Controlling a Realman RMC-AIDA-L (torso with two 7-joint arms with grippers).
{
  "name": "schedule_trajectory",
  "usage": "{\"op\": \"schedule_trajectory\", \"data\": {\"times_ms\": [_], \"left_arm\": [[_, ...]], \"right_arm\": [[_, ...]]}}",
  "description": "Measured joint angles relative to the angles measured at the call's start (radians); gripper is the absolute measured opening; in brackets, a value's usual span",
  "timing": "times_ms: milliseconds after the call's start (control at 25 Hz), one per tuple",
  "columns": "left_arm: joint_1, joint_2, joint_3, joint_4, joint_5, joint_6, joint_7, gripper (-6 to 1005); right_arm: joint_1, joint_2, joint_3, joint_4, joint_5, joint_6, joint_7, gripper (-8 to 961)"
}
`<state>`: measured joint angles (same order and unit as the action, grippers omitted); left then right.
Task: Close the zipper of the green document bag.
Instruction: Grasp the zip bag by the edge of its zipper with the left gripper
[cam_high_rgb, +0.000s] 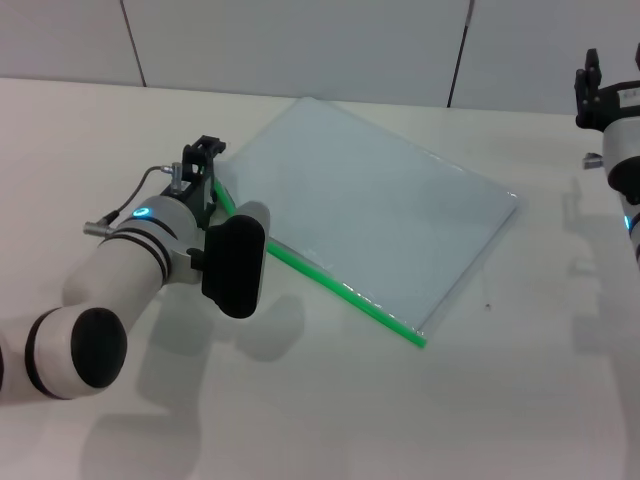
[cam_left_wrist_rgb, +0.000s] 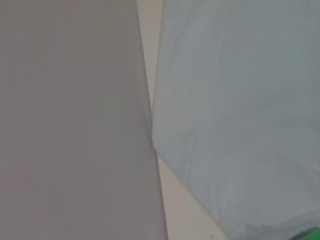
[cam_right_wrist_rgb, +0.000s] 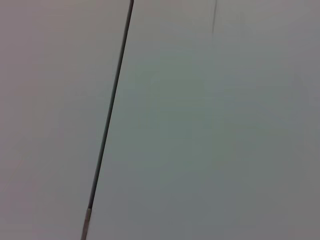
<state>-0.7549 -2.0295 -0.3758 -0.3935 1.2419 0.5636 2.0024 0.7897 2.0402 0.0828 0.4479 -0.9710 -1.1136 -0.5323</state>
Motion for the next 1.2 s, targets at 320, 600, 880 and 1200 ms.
{"op": "schedule_trajectory", "data": {"times_ms": [320, 600, 880, 1200], "left_arm": [[-0.005, 0.000, 0.000, -0.005, 0.021, -0.013, 0.000, 602], [-0.008, 0.000, -0.003, -0.005, 0.044, -0.013, 0.000, 602], [-0.008, 0.000, -0.001, -0.001, 0.046, -0.042, 0.000, 601], [-0.008, -0.001, -0.009, -0.004, 0.039, -0.059, 0.046, 600]], "right_arm": [[0.000, 0.000, 0.000, 0.001, 0.000, 0.000, -0.001, 519], [0.000, 0.000, -0.001, 0.002, 0.000, 0.000, -0.001, 518], [0.000, 0.000, -0.002, 0.002, 0.000, 0.000, -0.004, 517], [-0.004, 0.000, -0.002, 0.001, 0.000, 0.000, -0.007, 517]]}}
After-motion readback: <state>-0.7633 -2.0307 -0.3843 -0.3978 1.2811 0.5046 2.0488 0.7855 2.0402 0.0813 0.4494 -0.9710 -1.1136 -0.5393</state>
